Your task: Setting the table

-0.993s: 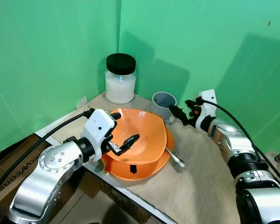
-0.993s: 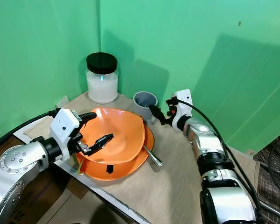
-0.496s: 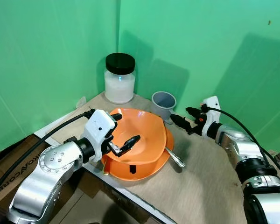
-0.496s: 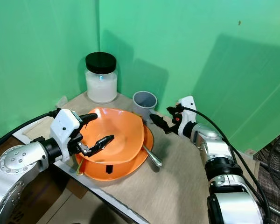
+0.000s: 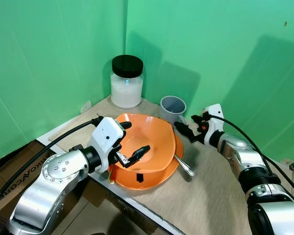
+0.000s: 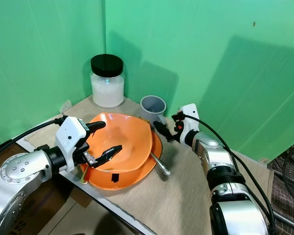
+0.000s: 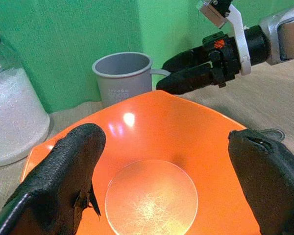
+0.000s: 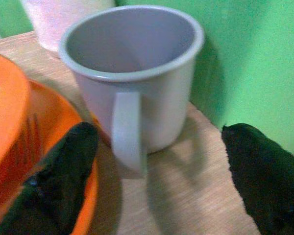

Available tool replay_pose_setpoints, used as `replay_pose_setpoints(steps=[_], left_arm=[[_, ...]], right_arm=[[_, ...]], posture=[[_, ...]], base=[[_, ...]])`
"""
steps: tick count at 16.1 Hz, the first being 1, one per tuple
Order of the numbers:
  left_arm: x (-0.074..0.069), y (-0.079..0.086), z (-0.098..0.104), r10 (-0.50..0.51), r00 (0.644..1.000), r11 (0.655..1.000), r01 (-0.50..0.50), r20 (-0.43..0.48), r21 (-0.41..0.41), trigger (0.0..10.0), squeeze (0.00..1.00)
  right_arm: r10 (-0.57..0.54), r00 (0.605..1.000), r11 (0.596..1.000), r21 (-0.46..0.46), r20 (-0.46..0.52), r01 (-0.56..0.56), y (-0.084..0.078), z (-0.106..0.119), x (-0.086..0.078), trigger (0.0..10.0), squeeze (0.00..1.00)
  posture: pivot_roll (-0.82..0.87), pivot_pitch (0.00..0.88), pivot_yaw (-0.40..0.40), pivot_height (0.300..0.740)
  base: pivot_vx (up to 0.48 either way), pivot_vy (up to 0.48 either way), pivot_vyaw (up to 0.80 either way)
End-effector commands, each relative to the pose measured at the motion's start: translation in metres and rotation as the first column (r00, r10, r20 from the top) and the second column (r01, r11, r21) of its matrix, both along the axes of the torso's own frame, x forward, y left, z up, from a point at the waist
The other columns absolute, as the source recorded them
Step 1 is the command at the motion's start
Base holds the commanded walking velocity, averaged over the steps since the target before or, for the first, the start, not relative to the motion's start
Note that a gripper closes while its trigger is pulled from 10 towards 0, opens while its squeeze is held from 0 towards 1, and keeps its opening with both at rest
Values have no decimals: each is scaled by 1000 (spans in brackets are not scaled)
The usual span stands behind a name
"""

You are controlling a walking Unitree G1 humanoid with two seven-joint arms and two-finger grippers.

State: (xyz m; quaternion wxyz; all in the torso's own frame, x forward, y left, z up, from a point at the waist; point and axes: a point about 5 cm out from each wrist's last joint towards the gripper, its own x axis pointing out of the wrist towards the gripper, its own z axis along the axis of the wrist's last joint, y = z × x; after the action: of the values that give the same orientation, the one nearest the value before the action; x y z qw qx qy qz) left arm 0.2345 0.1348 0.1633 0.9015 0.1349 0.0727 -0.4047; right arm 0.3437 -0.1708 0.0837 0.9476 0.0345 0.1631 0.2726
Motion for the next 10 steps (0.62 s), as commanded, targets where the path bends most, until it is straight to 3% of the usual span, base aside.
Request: replay_pose_setpoints(steps=[1, 5, 10], left_arm=[[-3, -3, 1, -20, 1000, 1000, 20, -4, -5, 10000, 0], [-2, -4, 1, -27, 1000, 1000, 27, -3, -9, 10000, 0], [-1, -4, 1, -25, 1000, 1000, 25, 0, -8, 10000, 0]], right_arm=[[-39, 999, 999, 20, 8, 39, -5, 6, 5, 0, 0], [-79, 997, 996, 48, -10, 79, -4, 5, 7, 0, 0], [-51, 999, 997, 52, -16, 52, 1, 3, 7, 0, 0]], posture=[[53, 0, -128, 740], [52, 0, -126, 740], [53, 0, -128, 740]], base=[[0, 0, 0], [0, 0, 0], [0, 0, 0]])
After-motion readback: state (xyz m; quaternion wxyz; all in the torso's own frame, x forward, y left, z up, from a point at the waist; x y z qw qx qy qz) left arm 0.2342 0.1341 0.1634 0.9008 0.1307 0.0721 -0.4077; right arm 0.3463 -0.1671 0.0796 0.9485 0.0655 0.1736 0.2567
